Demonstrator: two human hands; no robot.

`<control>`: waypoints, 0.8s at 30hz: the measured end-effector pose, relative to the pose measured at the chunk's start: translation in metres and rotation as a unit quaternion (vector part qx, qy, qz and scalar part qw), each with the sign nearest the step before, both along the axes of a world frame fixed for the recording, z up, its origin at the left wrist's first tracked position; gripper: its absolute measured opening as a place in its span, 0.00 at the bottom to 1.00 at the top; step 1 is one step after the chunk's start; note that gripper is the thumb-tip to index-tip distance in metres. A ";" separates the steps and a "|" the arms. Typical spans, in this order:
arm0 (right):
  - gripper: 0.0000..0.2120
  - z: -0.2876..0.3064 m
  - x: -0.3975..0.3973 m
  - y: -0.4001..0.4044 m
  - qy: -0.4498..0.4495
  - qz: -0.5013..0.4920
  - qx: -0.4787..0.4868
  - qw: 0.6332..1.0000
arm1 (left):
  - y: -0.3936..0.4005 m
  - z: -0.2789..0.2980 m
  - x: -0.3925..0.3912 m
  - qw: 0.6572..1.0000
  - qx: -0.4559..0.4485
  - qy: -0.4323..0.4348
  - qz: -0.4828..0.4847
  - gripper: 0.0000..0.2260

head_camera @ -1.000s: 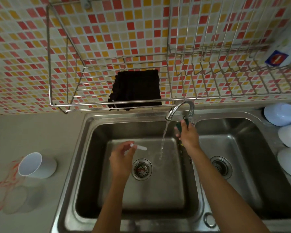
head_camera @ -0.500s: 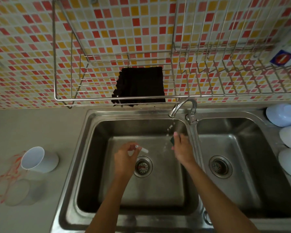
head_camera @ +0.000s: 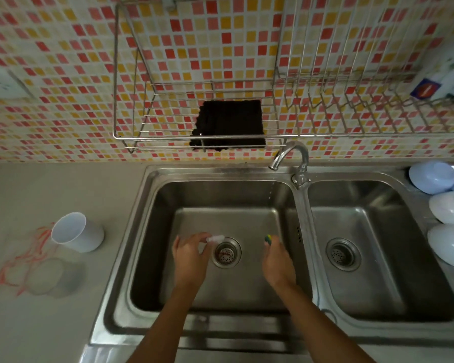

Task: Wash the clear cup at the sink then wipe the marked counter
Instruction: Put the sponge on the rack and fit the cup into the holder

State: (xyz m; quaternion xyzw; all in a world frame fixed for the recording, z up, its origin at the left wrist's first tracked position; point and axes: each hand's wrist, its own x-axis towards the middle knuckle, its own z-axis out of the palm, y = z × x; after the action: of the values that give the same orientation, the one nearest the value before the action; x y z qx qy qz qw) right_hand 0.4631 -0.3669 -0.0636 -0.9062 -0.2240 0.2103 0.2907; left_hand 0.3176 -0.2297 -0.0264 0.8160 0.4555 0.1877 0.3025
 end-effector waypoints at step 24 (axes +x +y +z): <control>0.11 0.269 -0.013 0.218 -0.159 0.135 0.246 0.947 | 0.070 0.127 -0.126 0.979 -0.003 -0.185 0.089 0.03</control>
State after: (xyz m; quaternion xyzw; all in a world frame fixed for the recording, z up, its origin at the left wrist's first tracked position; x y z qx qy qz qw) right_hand 0.4504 -0.1486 0.2050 -0.7894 -0.4325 0.0396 0.4337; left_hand 0.1913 -0.1595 0.1004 0.7225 0.4626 0.3604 0.3662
